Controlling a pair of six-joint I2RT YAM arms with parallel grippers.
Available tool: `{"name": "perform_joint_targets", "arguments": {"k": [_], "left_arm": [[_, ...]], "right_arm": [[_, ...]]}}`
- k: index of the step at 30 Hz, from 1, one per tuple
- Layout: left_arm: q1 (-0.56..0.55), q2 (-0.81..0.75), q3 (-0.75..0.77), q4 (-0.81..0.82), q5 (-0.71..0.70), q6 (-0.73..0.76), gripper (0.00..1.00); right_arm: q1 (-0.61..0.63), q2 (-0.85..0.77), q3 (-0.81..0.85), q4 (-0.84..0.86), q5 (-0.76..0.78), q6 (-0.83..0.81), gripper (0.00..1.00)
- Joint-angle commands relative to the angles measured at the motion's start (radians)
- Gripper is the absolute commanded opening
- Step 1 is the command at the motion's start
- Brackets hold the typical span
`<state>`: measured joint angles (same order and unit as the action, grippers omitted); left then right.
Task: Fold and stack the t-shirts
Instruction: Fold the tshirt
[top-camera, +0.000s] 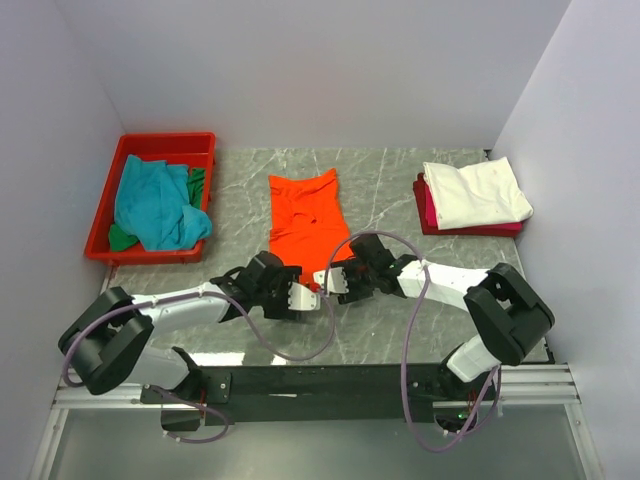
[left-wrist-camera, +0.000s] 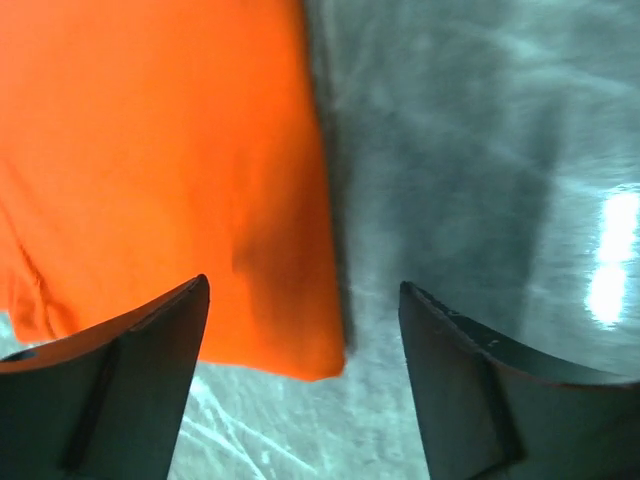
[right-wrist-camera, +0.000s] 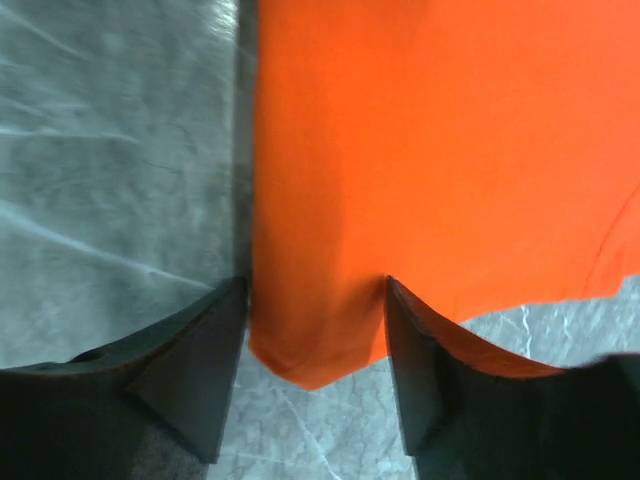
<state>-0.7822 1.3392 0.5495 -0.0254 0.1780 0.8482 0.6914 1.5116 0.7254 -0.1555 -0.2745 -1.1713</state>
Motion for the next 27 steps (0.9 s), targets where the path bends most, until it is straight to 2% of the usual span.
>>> {"name": "perform_joint_targets", "arguments": {"k": [1,4,6,8,9,10,11,13,14,15,21,27], "left_arm": [[0.026,0.023,0.003,0.061,-0.046,0.000,0.78],[0.046,0.063,0.015,0.067,-0.038,-0.009,0.65],[0.050,0.078,0.013,0.073,-0.041,-0.011,0.58],[0.051,0.090,0.009,0.090,-0.040,-0.011,0.55],[0.052,0.095,0.009,0.093,-0.041,-0.009,0.48],[0.054,0.098,0.007,0.097,-0.046,-0.011,0.44],[0.055,0.101,0.007,0.097,-0.045,-0.012,0.39],[0.058,0.097,0.003,0.100,-0.035,-0.014,0.17],[0.058,0.088,-0.006,0.104,-0.035,-0.014,0.05],[0.060,0.081,-0.011,0.104,-0.028,-0.011,0.00],[0.057,-0.001,-0.037,0.073,0.044,0.012,0.00],[0.040,-0.080,-0.049,0.036,0.078,0.006,0.01]], "right_arm": [[0.007,0.022,-0.011,0.083,0.060,0.013,0.60],[0.007,0.029,-0.012,0.088,0.064,0.016,0.47],[0.005,0.027,-0.012,0.094,0.060,0.022,0.44],[0.003,0.032,-0.009,0.086,0.052,0.028,0.41],[0.003,0.030,-0.007,0.088,0.049,0.032,0.39],[0.002,0.030,-0.006,0.086,0.041,0.033,0.35],[0.003,0.032,-0.006,0.086,0.038,0.035,0.27],[0.000,0.032,-0.009,0.091,0.032,0.035,0.16],[-0.001,0.030,-0.011,0.093,0.034,0.036,0.14],[-0.003,0.029,-0.012,0.097,0.035,0.035,0.13],[-0.026,-0.024,-0.007,0.048,-0.041,0.050,0.00],[-0.050,-0.082,-0.009,-0.021,-0.140,0.050,0.00]]}}
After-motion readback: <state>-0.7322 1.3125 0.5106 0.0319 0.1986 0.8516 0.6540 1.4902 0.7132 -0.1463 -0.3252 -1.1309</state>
